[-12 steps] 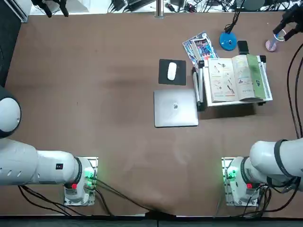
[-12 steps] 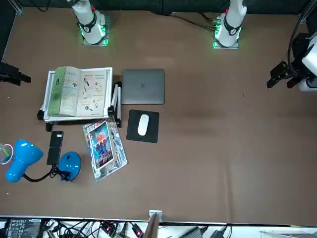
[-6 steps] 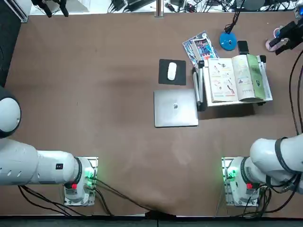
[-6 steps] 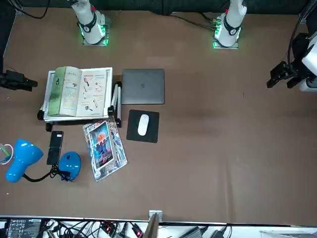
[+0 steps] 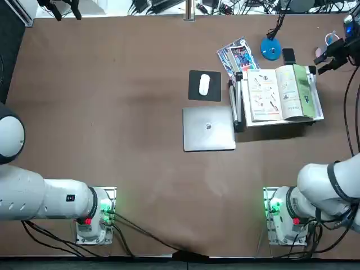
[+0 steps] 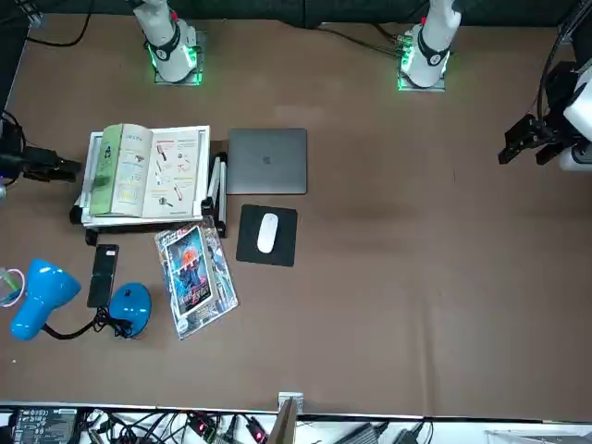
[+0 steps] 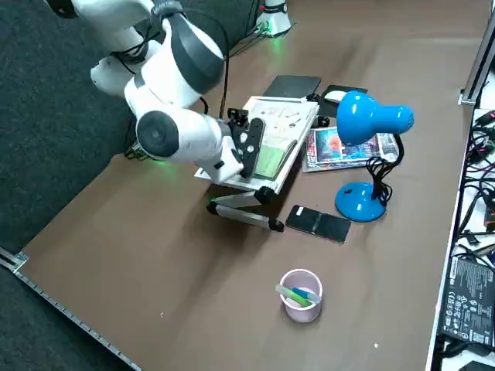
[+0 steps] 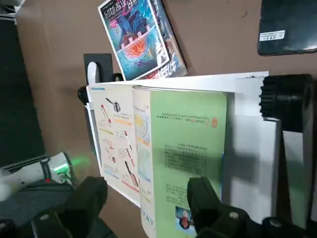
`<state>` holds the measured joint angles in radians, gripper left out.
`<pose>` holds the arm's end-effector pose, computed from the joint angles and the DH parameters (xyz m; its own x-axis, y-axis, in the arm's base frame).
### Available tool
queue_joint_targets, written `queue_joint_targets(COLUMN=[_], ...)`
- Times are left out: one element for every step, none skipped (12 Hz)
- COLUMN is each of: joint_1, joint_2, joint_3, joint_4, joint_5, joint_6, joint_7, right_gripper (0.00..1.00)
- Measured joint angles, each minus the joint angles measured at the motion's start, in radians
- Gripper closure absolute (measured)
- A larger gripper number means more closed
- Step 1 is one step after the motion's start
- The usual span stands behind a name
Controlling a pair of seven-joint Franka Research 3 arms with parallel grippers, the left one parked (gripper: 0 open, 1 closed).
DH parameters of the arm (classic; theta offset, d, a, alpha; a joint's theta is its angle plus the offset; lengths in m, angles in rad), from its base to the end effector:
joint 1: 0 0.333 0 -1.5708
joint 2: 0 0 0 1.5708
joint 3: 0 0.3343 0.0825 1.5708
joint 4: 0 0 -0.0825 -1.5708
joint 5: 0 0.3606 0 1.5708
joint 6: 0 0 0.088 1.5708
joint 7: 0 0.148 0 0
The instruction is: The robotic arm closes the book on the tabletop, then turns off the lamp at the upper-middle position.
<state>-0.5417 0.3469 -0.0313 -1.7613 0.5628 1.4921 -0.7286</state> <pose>0.5004 -0.2233 0.3536 0.9898 0.0690 -0.1244 -0.0409 -0.6997 -0.7133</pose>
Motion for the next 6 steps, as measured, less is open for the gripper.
queue_joint_targets(joint_1=[-0.003,-0.005,-0.006,-0.006,-0.006,-0.006], joint_2=[0.014,0.026,0.036,0.044,0.060,0.066], joint_3=[0.000,0.000,0.000,0.000,0.000,0.000], joint_4=[-0.003,-0.007,-0.011,-0.014,-0.015,-0.015], joint_5=[0.013,0.025,0.036,0.045,0.052,0.052], joint_6=[0.000,0.000,0.000,0.001,0.003,0.005], joint_7=[-0.011,-0.021,-0.028,-0.032,-0.033,-0.034], right_gripper=[0.00,0.00,0.00,0.00,0.00,0.00])
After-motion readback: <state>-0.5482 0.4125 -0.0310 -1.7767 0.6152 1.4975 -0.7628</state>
